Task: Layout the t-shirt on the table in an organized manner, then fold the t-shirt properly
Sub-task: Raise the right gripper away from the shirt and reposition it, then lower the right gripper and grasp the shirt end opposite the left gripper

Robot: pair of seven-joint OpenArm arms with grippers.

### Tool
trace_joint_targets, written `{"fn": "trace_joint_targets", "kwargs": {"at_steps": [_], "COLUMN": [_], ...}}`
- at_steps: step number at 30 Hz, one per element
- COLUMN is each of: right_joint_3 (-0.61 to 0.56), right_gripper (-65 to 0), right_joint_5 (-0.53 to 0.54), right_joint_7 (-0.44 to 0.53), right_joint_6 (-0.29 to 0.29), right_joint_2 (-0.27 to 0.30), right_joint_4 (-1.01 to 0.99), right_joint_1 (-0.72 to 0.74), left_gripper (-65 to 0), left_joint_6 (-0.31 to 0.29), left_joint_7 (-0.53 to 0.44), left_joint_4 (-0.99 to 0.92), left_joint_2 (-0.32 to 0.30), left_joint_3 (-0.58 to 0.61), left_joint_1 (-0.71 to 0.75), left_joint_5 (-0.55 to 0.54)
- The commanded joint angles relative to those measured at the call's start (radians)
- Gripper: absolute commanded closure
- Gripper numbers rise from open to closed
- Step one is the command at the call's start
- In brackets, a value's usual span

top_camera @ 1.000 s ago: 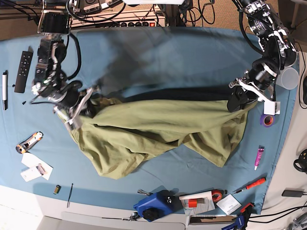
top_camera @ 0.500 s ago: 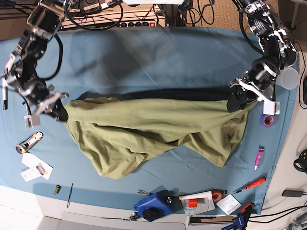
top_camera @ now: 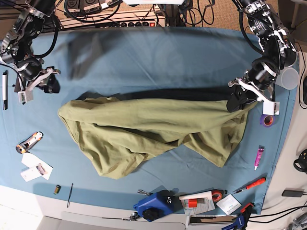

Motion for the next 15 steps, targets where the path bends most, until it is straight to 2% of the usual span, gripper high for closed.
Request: {"fn": "trace_joint_targets", "kwargs": {"at_steps": [1,3,9,13,15], "right_joint_3": [-0.002,-0.029,-0.218,-0.315,-0.346], "right_gripper": [-19.9,-19.9,-19.8,-19.8,-19.8], "right_joint_5": [0.019,-0.019,-0.278,-0.357,-0.374], "right_joint_7": [0.036,0.076,0.274,0.296,0.306], "right_joint_6": [0.001,0.001,-0.005,-0.066,-0.075], "right_joint_2": [0.017,0.017,0.017,0.017,0.017], "right_joint_4": [0.018,0.018,-0.017,-0.057,-0.091], "right_joint_1": [0.008,0.009,0.018,0.084,0.137], "left_gripper": [0.0,0.0,0.0,0.0,0.0], "left_joint_6": [-0.008,-0.008,-0.008,-0.029,-0.029], "left_joint_7": [-0.026,-0.026,-0.025,-0.024,-0.023], "left_joint_4": [0.019,0.019,0.019,0.019,0.019], "left_joint_2": [-0.008,-0.008,-0.008,-0.008,-0.008], "left_joint_3": [-0.001,-0.001,-0.001,-0.001,-0.001], "left_joint_1": [-0.008,-0.008,-0.014,-0.014,-0.014], "left_joint_5": [-0.029,-0.029,-0.033,-0.037,-0.037]}}
